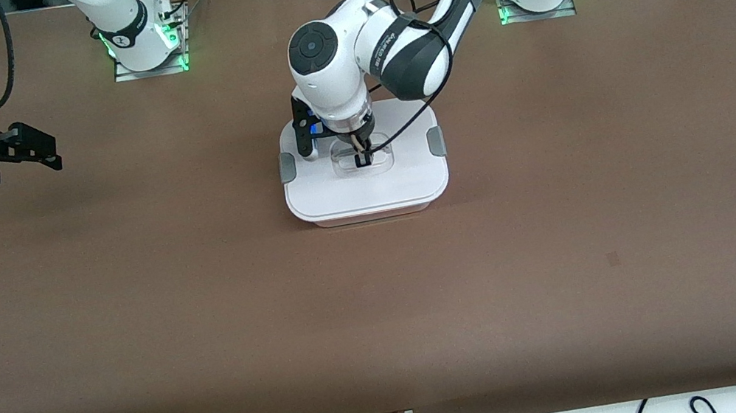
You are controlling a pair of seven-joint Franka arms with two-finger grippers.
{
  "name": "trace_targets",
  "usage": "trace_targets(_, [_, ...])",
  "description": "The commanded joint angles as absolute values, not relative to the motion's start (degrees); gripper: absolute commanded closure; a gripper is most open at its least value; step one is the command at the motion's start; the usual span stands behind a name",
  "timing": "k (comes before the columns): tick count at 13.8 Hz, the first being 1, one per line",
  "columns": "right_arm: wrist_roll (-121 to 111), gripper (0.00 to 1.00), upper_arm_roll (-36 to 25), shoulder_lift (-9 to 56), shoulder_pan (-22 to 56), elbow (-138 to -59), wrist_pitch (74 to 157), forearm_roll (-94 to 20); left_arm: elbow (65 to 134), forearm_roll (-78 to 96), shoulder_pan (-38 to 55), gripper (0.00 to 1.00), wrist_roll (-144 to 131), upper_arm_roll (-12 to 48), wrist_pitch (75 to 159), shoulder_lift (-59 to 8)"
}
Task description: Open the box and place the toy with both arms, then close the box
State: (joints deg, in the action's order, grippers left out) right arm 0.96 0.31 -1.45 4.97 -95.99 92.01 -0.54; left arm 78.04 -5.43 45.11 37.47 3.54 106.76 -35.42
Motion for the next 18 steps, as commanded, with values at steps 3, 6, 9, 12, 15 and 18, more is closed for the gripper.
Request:
trace_targets(3, [-1.1,0.00,1.4,-1.7,3.8,-95.8,90.4,-0.6,72.2,-3.9,42.6,0.00,37.6,3.1,100.6,-33.6])
trace_targets(6, [-1.1,0.00,1.4,-1.6,3.8,-95.7,90.3,-0.6,70.1,-1.1,35.5,0.00,37.1,2.9,99.6,-33.6])
trace_targets(9, [-1.1,0.00,1.5,-1.5,3.8,-95.8,90.4,-1.1,69.0,1.1,26.7,0.00,34.7,2.5,99.7,-33.7])
trace_targets(12, [-1.1,0.00,1.5,-1.5,3.8,-95.8,90.4,-1.4,68.9,1.0,20.2,0.00,33.4,2.3,99.1,-33.8])
trace_targets(15, [-1.1,0.00,1.5,-1.5,3.8,-95.7,90.6,-1.4,68.8,0.9,16.2,0.00,33.6,0.9,99.6,-35.6])
trace_targets(18, [-1.7,0.00,1.4,-1.5,3.8,-95.7,91.2,-1.5,69.1,0.7,15.8,0.00,33.8,-3.9,99.6,-35.4])
